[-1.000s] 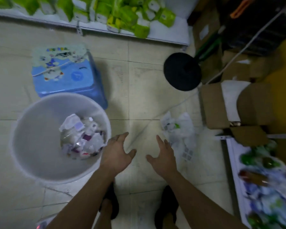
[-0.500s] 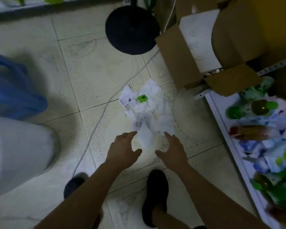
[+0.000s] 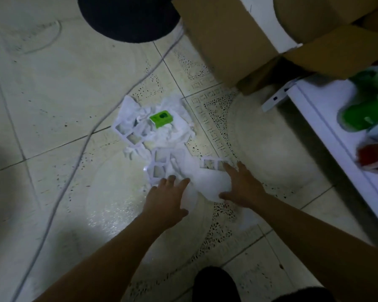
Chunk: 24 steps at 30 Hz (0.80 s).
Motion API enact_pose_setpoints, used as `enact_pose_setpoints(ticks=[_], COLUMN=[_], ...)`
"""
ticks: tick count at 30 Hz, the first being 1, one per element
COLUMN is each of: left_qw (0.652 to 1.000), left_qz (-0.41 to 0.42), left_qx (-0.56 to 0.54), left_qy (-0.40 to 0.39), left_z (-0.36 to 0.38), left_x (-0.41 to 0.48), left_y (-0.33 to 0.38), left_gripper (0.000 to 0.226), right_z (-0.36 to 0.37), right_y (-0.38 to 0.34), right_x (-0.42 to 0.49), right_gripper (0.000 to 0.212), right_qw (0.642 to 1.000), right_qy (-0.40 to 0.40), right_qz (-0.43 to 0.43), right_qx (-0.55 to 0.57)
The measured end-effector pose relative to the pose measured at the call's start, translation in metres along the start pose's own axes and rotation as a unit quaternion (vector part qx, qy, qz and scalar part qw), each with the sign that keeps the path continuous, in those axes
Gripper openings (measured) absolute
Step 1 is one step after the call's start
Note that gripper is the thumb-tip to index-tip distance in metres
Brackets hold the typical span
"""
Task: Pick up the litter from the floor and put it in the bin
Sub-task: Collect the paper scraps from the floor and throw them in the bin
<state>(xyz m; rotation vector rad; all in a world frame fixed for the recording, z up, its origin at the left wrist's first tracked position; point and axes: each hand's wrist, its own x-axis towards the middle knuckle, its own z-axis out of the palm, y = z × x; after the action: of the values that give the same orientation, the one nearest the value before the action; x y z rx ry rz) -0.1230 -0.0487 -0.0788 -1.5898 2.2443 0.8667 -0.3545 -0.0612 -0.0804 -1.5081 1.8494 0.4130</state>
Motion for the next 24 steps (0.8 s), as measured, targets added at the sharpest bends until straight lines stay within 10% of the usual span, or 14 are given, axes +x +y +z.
enact_pose_setpoints(ticks=[9,24], left_qw=[0.994,0.925], left_qz=[0.085,-0.023], left_qx=[-0.009,-0.227], left_qy=[0.07,0.304], left_z=[-0.003,-0.174], left_x=[0.047,-0.006], left_y=[-0.023,-0.061], left_gripper=[0.021,0.016], right_z=[0.031,-0.104], right_y=[0.025,-0.113], right_x=[0.028,-0.029], right_gripper=[0.029,0.026], right_qw=[0.975,0.913], right_qy=[0.209,0.166], right_qz=[-0.062,-0.28], right_qx=[0.04,0.244])
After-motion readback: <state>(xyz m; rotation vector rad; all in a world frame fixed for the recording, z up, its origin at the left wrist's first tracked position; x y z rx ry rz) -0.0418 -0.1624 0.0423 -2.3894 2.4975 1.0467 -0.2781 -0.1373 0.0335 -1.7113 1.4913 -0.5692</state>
